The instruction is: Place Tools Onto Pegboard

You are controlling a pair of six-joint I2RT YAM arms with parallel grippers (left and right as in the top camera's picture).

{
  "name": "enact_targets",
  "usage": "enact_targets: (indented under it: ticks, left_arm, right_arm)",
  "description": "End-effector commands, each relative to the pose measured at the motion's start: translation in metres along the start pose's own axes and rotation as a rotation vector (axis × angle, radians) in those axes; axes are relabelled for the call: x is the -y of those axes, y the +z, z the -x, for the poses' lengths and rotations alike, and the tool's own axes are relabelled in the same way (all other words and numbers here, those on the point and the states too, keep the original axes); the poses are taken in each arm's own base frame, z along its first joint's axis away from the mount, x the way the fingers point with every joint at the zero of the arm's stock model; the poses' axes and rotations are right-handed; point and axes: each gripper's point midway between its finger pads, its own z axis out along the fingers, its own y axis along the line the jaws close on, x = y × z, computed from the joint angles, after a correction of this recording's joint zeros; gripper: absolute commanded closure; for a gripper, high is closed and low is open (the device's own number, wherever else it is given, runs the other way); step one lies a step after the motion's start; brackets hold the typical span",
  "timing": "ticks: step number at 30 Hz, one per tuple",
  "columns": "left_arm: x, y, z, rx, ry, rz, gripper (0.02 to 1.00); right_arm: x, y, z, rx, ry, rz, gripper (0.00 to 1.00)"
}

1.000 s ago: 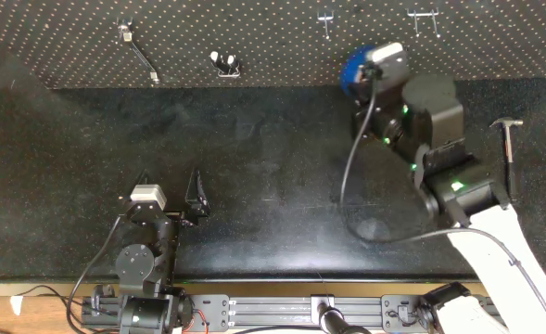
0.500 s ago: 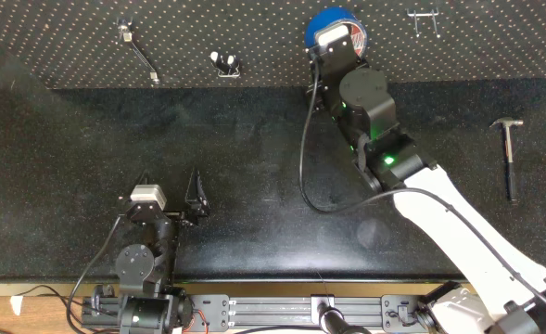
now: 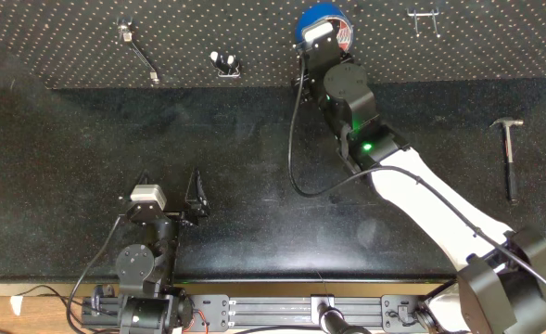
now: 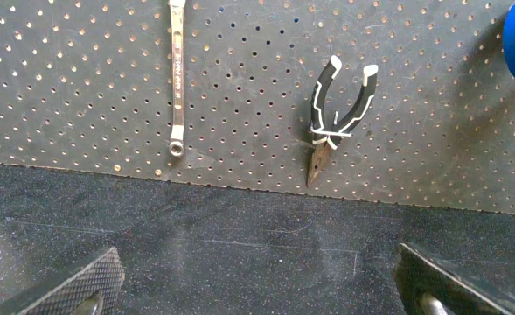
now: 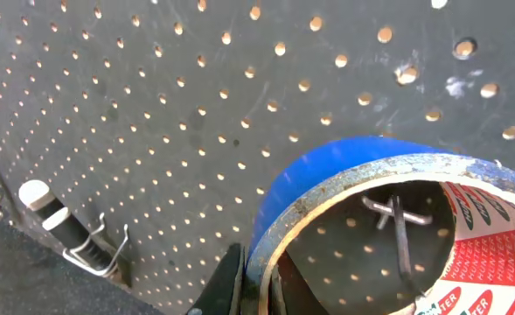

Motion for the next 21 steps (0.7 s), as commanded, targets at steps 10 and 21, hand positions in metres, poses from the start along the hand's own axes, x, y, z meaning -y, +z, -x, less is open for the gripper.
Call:
enact_targets:
  ticks: [10,21]
  left_arm:
    - [0.001,0.000,-0.001,0.000,0.009,-0.005,0.023]
    - [0.001,0.000,-0.001,0.000,0.009,-0.005,0.023]
  right_arm:
    - [-0.003,0.011,0.001,0.024,-0.033,-0.007,0.855]
    - [-0.008,-0.001,0.000,-0.021,-0.039,0.033,0.831]
